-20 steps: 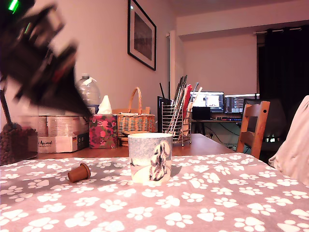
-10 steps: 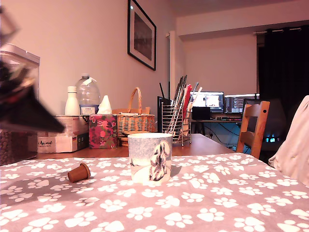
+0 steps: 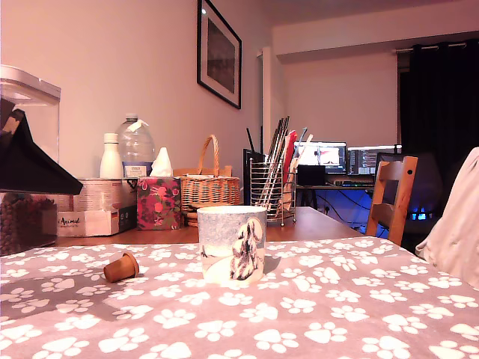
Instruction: Pick up the coffee capsules on the table and drop them inside the coffee cup
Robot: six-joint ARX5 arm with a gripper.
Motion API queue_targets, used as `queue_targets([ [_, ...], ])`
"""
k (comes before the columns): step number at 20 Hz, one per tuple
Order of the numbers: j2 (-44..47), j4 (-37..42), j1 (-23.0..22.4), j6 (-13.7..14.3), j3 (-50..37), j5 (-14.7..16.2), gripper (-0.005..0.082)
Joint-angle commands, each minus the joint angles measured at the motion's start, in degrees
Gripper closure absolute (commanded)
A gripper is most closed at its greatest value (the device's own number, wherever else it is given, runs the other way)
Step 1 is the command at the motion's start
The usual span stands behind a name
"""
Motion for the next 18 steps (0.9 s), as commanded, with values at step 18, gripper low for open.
queue_targets([
  [18,26.27,29.55,1.18,3.89,-1.05,-0.37,0.0152],
])
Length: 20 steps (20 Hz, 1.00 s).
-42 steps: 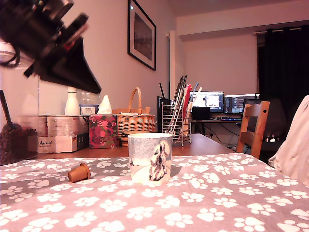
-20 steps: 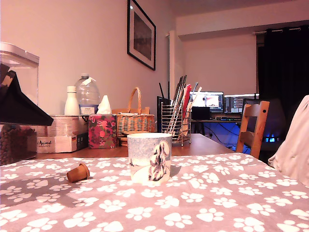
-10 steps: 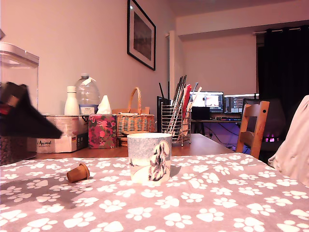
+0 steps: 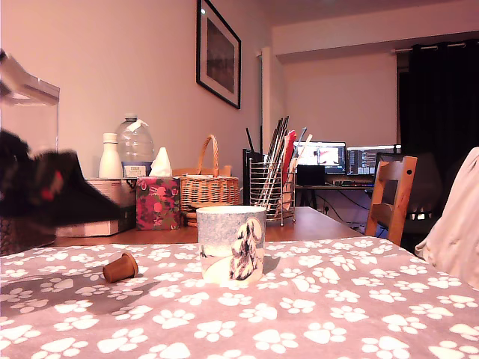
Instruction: Pick up the coffee capsules on the table and drop them inside the coffee cup
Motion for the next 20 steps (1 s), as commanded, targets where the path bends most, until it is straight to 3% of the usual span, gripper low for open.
queue_targets([
  [1,2.58,2.69,0.61,0.98,-0.76,0.02,0.0152],
  [8,12.24,12.96,2.21,0.94,-0.42,0.07,0.0152],
  [20,23.23,12.52,2.73,0.96,6.8,0.59,0.0153],
])
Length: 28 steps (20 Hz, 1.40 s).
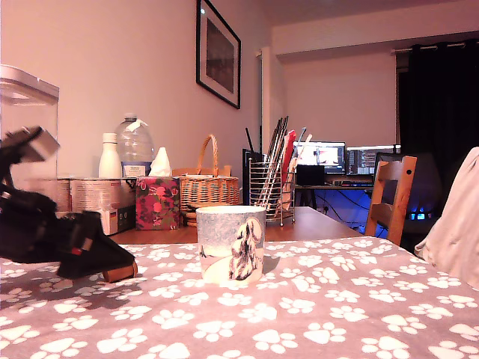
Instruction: Pick up the coffee capsules on the table and drop them inside the coffee cup
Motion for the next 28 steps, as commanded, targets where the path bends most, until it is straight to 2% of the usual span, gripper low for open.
queue_targets([
  [1,2.03,0.04,0.66,0.5,0.83,0.37,0.0153],
  [5,4.15,-2.58,1.57,0.46,3.19,2.43,0.0174],
  [7,4.15,-3.23,1.77,0.48,3.54,3.17,0.0215],
  [12,4.15,-3.52,1.77,0.48,3.54,3.3,0.051],
  [15,4.15,-3.67,1.77,0.48,3.54,3.3,0.0602],
  [18,4.15,-3.61,1.77,0.48,3.54,3.3,0.0642],
  [21,3.91,-2.93,1.77,0.44,3.54,3.93,0.0642],
  [28,0.2,-5.9,1.77,0.52,3.52,8.33,0.0642],
])
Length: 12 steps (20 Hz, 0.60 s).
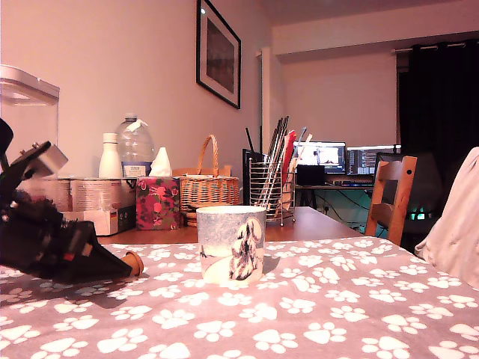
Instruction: Pick up the coffee capsules on the table and drop them inside the coffee cup
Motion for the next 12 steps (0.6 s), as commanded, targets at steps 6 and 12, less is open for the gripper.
queue_targets([
  [6,-9.64,-6.45,0.07,0.9,-0.02,5.44,0.0642],
  [12,-19.67,-9.77,-2.08,0.31,0.0,8.81,0.0642],
])
